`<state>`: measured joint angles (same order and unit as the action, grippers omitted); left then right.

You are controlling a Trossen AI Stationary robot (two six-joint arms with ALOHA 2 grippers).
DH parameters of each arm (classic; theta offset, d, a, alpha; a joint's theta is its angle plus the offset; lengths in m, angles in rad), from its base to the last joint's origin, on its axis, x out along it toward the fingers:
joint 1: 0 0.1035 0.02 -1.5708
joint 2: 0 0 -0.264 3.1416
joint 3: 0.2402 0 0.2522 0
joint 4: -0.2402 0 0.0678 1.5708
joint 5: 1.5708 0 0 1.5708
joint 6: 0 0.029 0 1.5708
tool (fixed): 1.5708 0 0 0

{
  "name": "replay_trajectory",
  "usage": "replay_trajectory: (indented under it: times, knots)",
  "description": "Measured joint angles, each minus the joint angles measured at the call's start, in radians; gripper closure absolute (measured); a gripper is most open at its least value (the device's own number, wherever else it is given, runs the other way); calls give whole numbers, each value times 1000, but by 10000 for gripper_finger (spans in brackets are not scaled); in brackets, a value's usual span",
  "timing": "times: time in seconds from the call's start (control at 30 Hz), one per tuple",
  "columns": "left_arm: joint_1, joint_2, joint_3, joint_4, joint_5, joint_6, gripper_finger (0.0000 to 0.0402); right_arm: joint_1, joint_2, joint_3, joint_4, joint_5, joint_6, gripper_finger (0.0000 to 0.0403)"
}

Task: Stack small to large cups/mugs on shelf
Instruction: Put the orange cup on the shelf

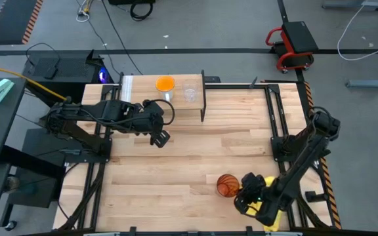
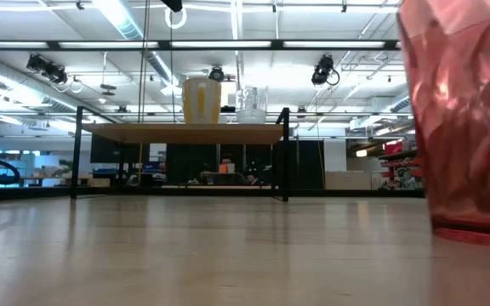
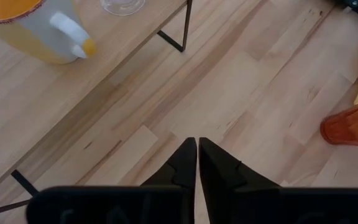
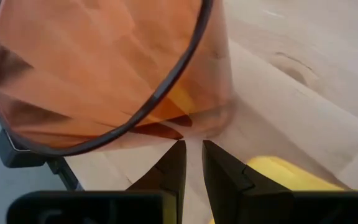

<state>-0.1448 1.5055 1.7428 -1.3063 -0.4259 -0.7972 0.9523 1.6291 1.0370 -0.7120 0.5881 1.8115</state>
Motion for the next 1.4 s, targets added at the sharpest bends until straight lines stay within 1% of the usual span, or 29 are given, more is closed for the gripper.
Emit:
replay_trajectory:
  times: [0.2,0.33,0.57,0.87,0.97,1.1,1.27,1.4]
  knots:
    - [0,0,0,0,0,24,370,-69,0,0,38,-25,-112,344]
    - [0,0,0,-4,0,31,377,-121,0,0,59,-29,-172,344]
    - [0,0,0,-5,0,72,382,-232,0,0,133,-58,-337,344]
    - [0,0,0,-8,0,110,370,-365,0,0,254,-140,-543,355]
    - [0,0,0,-8,0,120,371,-405,0,0,280,-164,-593,359]
    - [0,0,0,-8,0,137,378,-450,4,0,360,-211,-672,363]
    - [2,0,0,-7,0,154,383,-505,53,0,457,-294,-754,365]
    - [2,1,0,-7,0,154,378,-544,105,0,524,-328,-795,365]
